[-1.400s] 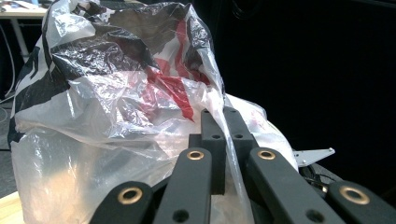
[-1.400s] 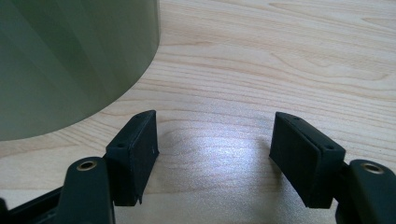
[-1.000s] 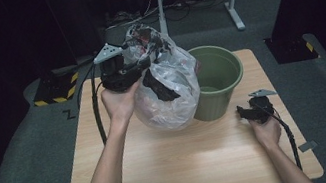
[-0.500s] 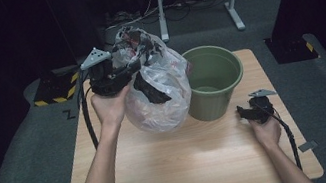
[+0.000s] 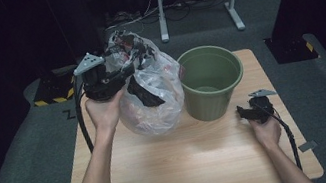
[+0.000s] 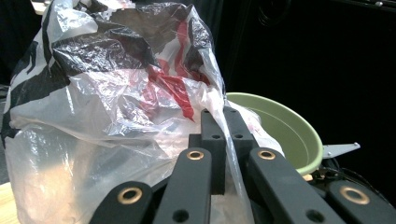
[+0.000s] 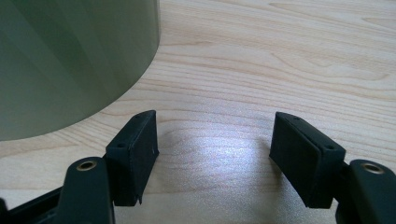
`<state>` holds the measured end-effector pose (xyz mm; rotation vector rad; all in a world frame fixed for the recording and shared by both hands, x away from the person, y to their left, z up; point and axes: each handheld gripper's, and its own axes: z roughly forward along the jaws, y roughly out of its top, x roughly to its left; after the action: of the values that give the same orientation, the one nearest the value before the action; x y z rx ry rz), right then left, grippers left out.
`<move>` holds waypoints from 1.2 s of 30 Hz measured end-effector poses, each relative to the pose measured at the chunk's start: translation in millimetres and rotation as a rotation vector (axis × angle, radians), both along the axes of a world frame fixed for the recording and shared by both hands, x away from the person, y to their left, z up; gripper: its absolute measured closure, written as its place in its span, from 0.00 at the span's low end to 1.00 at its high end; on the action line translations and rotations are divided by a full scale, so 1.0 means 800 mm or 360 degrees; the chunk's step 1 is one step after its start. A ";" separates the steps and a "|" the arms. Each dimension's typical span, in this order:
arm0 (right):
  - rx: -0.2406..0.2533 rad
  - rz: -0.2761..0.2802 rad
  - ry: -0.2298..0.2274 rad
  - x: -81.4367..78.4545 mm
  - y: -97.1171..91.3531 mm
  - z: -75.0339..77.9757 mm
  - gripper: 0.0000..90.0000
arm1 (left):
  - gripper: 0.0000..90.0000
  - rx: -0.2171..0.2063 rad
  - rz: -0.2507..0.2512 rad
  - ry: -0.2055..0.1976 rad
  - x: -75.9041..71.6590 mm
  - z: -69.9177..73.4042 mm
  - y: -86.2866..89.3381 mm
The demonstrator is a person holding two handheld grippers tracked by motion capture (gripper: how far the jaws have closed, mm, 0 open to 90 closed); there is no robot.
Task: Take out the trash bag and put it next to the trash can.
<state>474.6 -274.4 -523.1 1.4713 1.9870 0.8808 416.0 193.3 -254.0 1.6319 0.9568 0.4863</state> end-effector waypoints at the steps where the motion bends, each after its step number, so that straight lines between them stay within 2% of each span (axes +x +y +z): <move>1: 0.0000 0.0000 0.0000 0.000 0.000 0.000 0.35 | 0.99 0.0000 0.0000 0.0000 0.000 0.000 0.000; 11: 0.0003 -0.0002 0.0003 0.000 0.000 0.000 0.35 | 0.99 -0.0002 0.0021 0.0020 -0.002 -0.011 0.007; 17: 0.0002 0.0001 0.0002 0.000 0.000 0.000 0.35 | 0.99 -0.0038 0.0032 0.0024 -0.003 -0.018 0.011; 23: 0.0002 0.0003 0.0002 0.000 0.000 0.000 0.35 | 0.99 -0.0033 0.0053 0.0015 -0.004 -0.021 0.015; 36: 0.0003 0.0002 0.0003 -0.001 0.001 0.000 0.35 | 0.99 -0.0016 0.0103 0.0038 -0.002 -0.037 0.021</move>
<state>474.2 -273.9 -523.1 1.4725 1.9896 0.8824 414.5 210.2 -283.3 1.6046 1.0311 0.5061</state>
